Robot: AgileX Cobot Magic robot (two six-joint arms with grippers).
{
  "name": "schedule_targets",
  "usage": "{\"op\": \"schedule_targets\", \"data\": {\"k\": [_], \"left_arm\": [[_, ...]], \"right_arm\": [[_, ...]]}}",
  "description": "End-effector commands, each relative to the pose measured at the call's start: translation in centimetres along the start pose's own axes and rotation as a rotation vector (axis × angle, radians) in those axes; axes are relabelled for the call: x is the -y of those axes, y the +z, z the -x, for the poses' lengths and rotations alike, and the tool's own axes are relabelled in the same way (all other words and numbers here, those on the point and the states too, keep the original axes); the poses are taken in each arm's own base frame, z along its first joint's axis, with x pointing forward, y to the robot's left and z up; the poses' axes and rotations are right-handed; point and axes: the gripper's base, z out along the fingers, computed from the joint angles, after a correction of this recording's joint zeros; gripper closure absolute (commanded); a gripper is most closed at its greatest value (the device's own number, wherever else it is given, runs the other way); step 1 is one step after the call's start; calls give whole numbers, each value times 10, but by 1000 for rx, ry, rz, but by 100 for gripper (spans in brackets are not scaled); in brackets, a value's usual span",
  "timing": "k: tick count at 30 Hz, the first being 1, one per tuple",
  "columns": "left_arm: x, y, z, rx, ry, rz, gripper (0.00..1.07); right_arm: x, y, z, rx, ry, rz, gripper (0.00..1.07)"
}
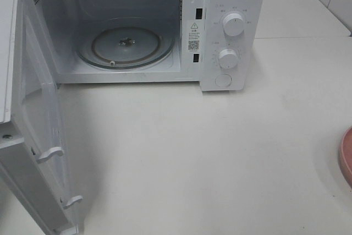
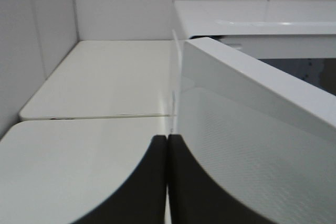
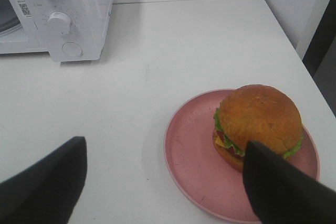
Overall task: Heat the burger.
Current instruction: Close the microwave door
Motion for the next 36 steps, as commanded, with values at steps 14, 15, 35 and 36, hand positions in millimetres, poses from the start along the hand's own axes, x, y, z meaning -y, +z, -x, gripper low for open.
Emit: {"op": "schedule_targets", "data": {"k": [14, 15, 35, 36], "left_arm": [[28, 37, -44, -106, -91, -377, 107], [29, 38, -47, -119, -98, -381, 107], [93, 72, -49, -88, -78, -436, 107], [97, 74, -47, -81, -82, -435, 107]], "right_arm": [[0, -4, -1, 29, 1, 4, 31], [0, -4, -1, 29, 1, 4, 31], [0, -4, -1, 29, 1, 4, 31], [0, -4, -1, 29, 1, 4, 31]]}}
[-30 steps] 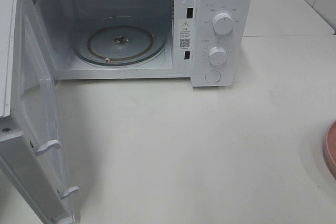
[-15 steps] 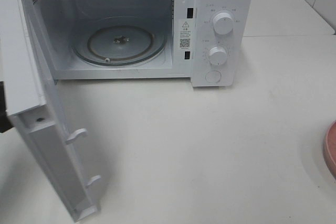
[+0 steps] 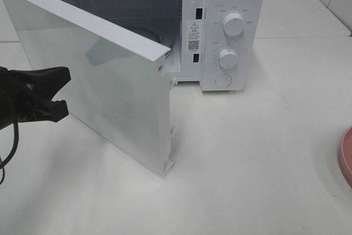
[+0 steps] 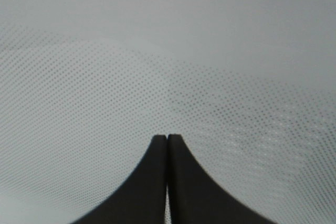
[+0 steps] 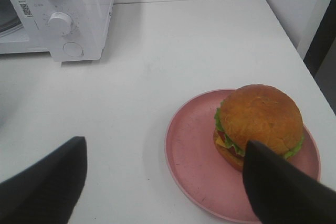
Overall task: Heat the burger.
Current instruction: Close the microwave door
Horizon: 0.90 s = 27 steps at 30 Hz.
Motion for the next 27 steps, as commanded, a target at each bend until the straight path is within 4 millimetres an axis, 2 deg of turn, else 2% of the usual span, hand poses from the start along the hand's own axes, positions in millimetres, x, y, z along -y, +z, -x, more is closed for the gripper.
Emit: {"op": "schedule_targets", "data": {"k": [1, 14, 27], "left_arm": [[11, 15, 11, 60, -5, 10, 107], [38, 56, 16, 94, -5, 34, 107], [68, 112, 18, 58, 5, 32, 107]], "right_arm": [[0, -4, -1, 30, 0, 1, 31], [0, -4, -1, 30, 0, 1, 31], [0, -4, -1, 30, 0, 1, 31]]}}
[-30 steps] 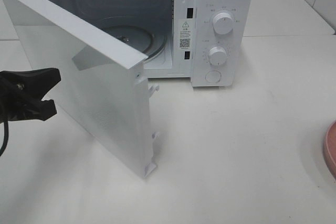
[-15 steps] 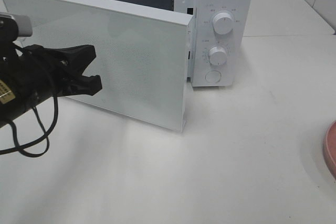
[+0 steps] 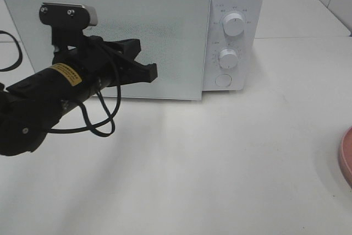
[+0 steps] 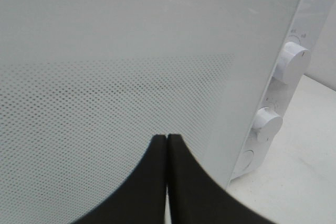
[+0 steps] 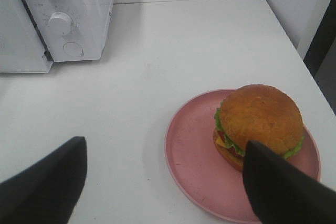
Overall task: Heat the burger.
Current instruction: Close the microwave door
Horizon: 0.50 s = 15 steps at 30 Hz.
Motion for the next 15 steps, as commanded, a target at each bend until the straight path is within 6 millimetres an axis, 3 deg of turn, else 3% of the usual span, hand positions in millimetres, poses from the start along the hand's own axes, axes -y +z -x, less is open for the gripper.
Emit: {"op": "schedule_targets", "data": {"k": [1, 15], "left_arm": [[5, 9, 3, 11, 5, 10, 107], [17, 58, 10, 45, -8, -7, 107]], "right_arm": [[0, -4, -1, 30, 0, 1, 31], [0, -4, -1, 30, 0, 1, 31]]}}
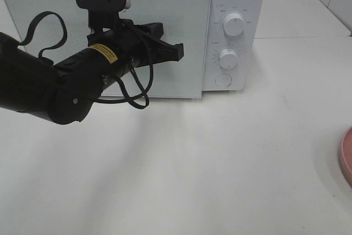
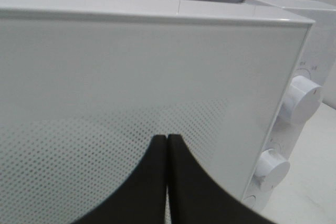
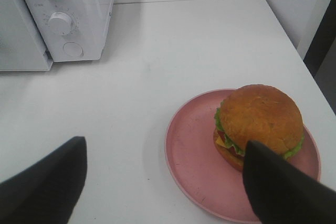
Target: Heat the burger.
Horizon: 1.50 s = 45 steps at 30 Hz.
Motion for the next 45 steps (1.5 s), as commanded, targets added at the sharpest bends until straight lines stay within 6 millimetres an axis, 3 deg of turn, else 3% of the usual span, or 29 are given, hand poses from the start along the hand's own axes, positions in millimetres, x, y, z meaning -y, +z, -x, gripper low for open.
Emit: {"op": "schedule_targets", "data": {"k": [1, 9, 16, 22, 27, 29, 35, 36, 37, 38, 39, 40, 41, 42, 45], "left_arm": [[4, 7, 1, 7, -2, -7, 107], [5, 25, 0, -3, -12, -2, 107], [-9, 48, 7, 35, -41, 46, 107], [-18, 52, 9, 35, -46, 62, 107], [-3, 44, 8, -67, 13, -17, 107], [18, 28, 1, -150, 74, -101, 107], [40, 4, -14, -256, 141, -189, 103], [45, -1, -16, -279, 150, -205, 99], [52, -13, -20, -328, 162, -228, 79], [52, -13, -20, -328, 162, -228, 79], [55, -18, -22, -353, 168, -237, 61], [61, -25, -25, -411, 170, -246, 21], [61, -25, -25, -411, 170, -246, 21], [63, -32, -27, -510, 169, -242, 6], [62, -42, -26, -638, 185, -238, 7]], "right_arm": [[0, -4, -1, 30, 0, 1, 31], [0, -4, -1, 30, 0, 1, 31], [0, -4, -1, 30, 0, 1, 31], [0, -4, -1, 30, 0, 1, 31], [0, -4, -1, 30, 0, 1, 31], [0, -4, -1, 30, 0, 1, 31], [0, -4, -1, 30, 0, 1, 31], [0, -4, -1, 30, 0, 1, 31], [0, -4, -1, 30, 0, 1, 31], [0, -4, -1, 30, 0, 1, 31], [0, -4, -1, 30, 0, 1, 31], [0, -4, -1, 30, 0, 1, 31], [0, -4, -1, 30, 0, 1, 31], [0, -4, -1, 30, 0, 1, 31], [0, -4, -1, 30, 0, 1, 31]]}}
